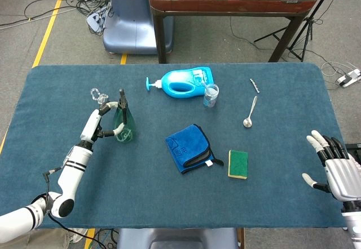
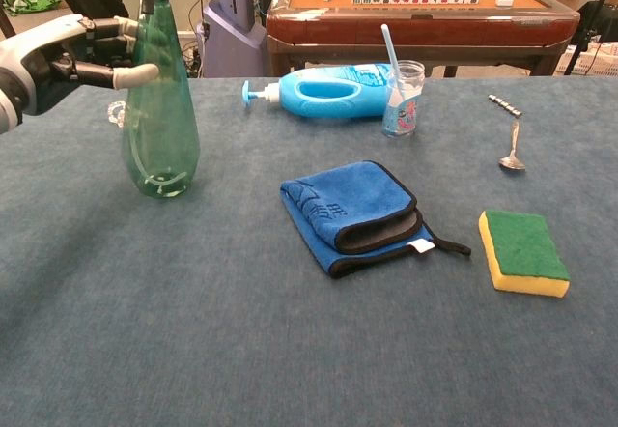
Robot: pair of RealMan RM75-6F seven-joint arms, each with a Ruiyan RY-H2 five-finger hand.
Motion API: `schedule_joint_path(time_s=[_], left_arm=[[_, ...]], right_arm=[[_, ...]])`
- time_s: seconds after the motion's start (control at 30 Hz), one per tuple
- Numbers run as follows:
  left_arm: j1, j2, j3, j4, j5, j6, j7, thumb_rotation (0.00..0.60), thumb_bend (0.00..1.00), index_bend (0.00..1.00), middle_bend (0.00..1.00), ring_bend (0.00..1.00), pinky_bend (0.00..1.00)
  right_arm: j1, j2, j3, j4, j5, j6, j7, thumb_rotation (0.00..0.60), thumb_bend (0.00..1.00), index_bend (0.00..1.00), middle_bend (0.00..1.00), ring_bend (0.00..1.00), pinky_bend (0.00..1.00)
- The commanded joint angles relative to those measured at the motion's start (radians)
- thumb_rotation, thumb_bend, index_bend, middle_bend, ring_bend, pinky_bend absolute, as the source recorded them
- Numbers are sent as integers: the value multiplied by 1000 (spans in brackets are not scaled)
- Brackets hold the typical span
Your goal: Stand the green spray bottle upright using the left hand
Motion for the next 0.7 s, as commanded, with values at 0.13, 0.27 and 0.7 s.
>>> schedule_joint_path(time_s=[0.13, 0.27, 0.7], left_arm=[[8, -32, 3, 59, -2, -12, 7, 600, 343, 371, 350, 140, 0], [20, -16, 6, 53, 10, -14, 0, 600, 342, 355, 332, 141, 0], [62, 42, 25, 10, 52, 9, -2, 600, 342, 293, 275, 115, 0]], right_arm=[[-2, 2, 0, -4, 0, 3, -3, 600, 199, 93, 56, 0, 0], [-4, 4, 0, -6, 2, 5, -4, 600, 200, 93, 56, 0, 0], [1, 1, 1, -3, -1, -1, -1, 600, 200, 93, 56, 0, 0]])
